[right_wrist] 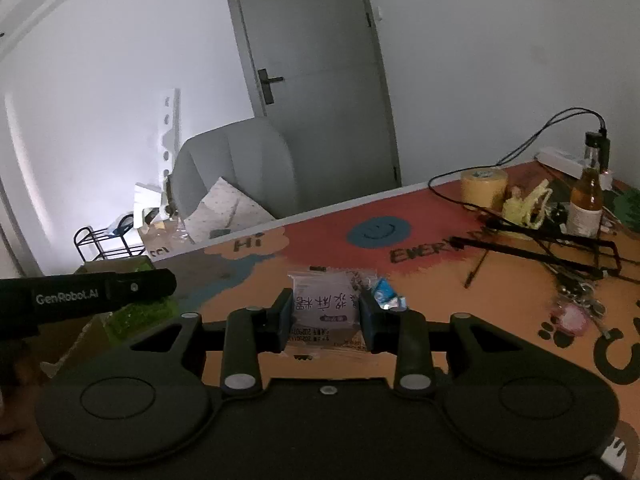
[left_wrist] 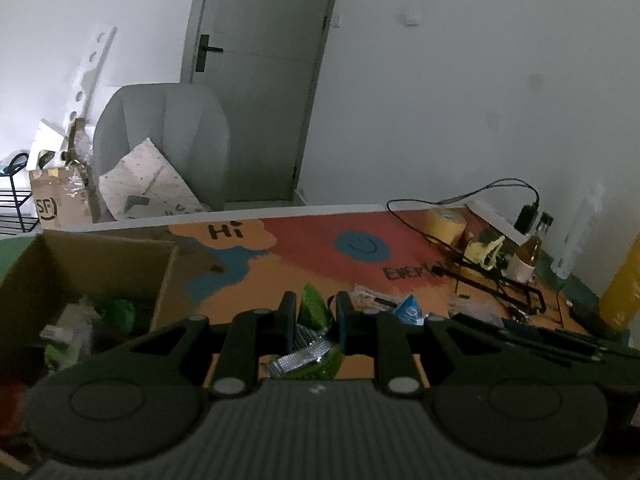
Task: Organize snacks
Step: 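Lift both packs and carry them over the cardboard box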
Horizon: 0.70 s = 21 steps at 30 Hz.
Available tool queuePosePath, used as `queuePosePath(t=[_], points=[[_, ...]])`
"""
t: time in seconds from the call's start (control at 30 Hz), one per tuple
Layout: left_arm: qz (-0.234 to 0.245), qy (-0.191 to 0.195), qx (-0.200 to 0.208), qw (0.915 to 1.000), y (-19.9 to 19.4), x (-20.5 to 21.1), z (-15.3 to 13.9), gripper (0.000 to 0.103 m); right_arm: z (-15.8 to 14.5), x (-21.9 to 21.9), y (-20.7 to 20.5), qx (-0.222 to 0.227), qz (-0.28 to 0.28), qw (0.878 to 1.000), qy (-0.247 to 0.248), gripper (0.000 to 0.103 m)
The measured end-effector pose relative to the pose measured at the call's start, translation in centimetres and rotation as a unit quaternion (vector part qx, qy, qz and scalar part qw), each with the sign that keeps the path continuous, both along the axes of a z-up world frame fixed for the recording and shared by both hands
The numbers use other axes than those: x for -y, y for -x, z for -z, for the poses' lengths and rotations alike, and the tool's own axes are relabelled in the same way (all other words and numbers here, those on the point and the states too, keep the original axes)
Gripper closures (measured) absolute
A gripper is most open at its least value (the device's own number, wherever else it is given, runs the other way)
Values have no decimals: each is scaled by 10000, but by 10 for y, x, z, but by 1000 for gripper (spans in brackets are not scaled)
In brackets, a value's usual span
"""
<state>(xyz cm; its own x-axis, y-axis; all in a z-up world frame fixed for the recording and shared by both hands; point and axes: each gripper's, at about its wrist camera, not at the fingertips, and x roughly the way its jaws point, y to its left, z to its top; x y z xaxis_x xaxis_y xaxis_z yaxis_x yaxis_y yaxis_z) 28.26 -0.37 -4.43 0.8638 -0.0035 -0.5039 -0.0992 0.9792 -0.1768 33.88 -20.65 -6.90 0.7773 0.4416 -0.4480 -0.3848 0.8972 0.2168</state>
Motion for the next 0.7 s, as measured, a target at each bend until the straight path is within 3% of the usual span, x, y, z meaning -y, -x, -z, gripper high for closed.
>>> queuePosePath(t=[0.7], points=[[-475, 63, 167, 9987, 42, -68, -19, 84, -20, -62, 17, 213, -463, 9987, -7, 70]])
